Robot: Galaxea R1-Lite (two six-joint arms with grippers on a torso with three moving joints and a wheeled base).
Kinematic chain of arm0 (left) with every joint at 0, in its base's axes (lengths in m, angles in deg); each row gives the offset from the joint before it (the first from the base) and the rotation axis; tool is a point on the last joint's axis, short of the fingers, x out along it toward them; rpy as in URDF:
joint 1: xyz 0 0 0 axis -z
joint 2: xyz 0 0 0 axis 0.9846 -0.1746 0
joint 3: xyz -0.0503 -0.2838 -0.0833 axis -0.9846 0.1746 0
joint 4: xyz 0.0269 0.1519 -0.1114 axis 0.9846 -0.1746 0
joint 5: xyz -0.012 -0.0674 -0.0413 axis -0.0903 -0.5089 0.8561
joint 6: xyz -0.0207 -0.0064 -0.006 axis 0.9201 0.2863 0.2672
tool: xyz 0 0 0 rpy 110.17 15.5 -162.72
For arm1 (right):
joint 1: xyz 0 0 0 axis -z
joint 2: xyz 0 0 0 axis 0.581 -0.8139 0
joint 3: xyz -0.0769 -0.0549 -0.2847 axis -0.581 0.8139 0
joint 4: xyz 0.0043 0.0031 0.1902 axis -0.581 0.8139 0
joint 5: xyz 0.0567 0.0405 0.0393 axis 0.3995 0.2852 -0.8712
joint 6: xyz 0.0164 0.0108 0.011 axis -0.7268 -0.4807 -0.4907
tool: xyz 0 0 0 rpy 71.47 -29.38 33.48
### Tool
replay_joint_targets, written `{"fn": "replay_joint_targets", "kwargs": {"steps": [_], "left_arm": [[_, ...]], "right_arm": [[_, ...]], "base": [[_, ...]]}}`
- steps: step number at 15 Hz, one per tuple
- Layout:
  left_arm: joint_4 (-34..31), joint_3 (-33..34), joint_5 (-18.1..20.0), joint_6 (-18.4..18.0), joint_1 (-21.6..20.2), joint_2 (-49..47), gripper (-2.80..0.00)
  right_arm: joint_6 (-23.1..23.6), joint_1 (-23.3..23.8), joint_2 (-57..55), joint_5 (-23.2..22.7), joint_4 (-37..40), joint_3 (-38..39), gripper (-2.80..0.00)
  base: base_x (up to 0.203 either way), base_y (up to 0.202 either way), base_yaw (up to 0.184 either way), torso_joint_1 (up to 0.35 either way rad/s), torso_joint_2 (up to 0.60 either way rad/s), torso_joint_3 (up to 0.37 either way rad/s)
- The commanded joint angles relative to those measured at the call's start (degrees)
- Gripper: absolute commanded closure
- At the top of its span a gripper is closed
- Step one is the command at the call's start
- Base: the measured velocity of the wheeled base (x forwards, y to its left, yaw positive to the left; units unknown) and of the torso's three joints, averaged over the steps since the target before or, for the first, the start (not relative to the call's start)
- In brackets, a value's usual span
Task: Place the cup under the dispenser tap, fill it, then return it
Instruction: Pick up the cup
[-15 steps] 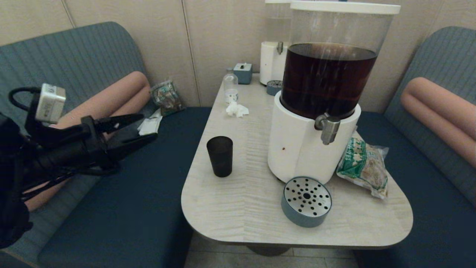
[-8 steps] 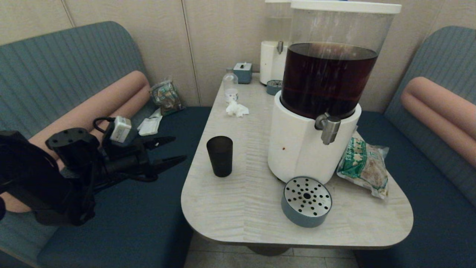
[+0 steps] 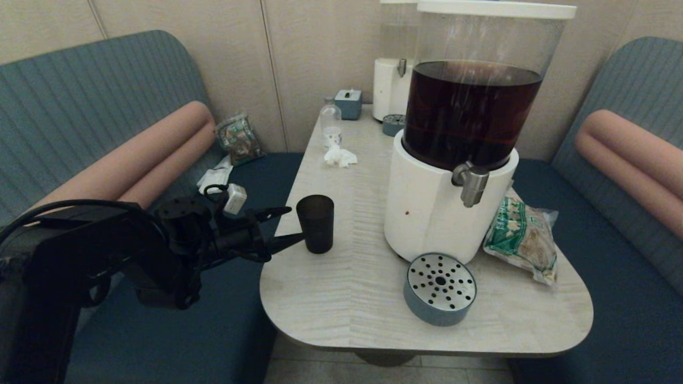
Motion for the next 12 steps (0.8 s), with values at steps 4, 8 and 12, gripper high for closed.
{"fn": "replay_joint_targets", "kwargs": {"steps": [4, 8, 12], "left_arm": [[0.6, -3.6, 0.0, 0.2, 2.2, -4.7, -2.80], [0.8, -9.7, -2.6, 1.1, 3.9, -7.6, -2.80], [0.9, -12.6, -3.3, 1.6, 5.3, -9.1, -2.80]], "right_arm": [[0.0, 0.0, 0.0, 0.0, 0.0, 0.0, 0.00], [0.0, 0.0, 0.0, 0.0, 0.0, 0.0, 0.00], [0.0, 0.0, 0.0, 0.0, 0.0, 0.0, 0.00]], "base": [[0.000, 0.000, 0.000, 0.000, 0.00, 0.000], [0.000, 0.000, 0.000, 0.000, 0.00, 0.000], [0.000, 0.000, 0.000, 0.000, 0.00, 0.000]]}}
